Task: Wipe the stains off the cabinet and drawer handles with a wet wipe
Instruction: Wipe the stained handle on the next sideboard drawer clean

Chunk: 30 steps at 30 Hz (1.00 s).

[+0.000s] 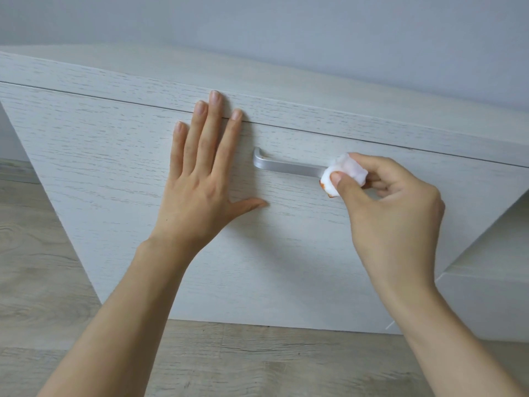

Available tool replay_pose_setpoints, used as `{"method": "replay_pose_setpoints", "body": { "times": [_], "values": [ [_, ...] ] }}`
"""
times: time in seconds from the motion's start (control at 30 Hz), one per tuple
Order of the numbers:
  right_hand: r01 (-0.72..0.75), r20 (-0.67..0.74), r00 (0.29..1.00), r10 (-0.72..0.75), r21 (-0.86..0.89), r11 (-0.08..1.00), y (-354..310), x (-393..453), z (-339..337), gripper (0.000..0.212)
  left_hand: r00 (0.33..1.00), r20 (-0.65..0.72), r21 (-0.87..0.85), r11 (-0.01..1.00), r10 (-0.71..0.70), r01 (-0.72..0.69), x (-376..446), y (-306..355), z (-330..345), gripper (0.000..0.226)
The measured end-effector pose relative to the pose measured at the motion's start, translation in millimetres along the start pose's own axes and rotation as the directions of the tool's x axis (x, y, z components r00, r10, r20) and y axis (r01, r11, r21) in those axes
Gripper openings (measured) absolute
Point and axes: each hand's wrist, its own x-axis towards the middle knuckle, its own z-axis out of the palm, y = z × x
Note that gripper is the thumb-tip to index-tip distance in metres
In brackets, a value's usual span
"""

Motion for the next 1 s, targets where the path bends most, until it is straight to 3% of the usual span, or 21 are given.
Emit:
{"method": "replay_pose_setpoints", "body": {
  "times": [0.17, 0.3, 0.47, 0.63, 0.73, 1.0],
  "values": [
    [0.041, -0.044, 0.998, -0.04, 0.01, 0.999, 0.4, 1.0, 2.3, 0.024, 1.0, -0.002, -0.005, 1.0, -0.001, 0.001, -0.4, 0.2, 0.0, 0.116],
    [0.088, -0.053, 0.995, -0.089, -0.017, 0.996, 2.5, -2.3, 10.1, 0.017, 1.0, -0.001, -0.011, 1.0, 0.002, -0.002, -0.4, 0.8, 0.0, 0.116],
    [0.048, -0.086, 0.996, -0.037, 0.121, 0.992, 6.8, -3.4, 12.4, 0.031, 1.0, -0.002, -0.019, 1.0, 0.003, -0.003, -0.1, 0.3, 0.7, 0.117],
    [0.275, -0.144, 0.95, -0.276, -0.03, 0.961, 14.3, -7.0, 11.4, 0.03, 1.0, -0.003, -0.031, 1.0, 0.003, -0.003, 0.3, 0.3, 0.0, 0.116],
    [0.408, -0.126, 0.9, -0.417, -0.096, 0.908, 22.7, -2.5, 7.3, 0.01, 1.0, 0.003, -0.028, 1.0, 0.003, -0.003, 0.4, 0.2, -0.5, 0.117],
    [0.455, -0.062, 0.88, -0.471, -0.174, 0.873, 24.5, 0.3, 5.9, 0.018, 1.0, 0.005, -0.032, 0.999, -0.002, 0.002, 0.5, 0.6, -0.9, 0.119]
  ]
}}
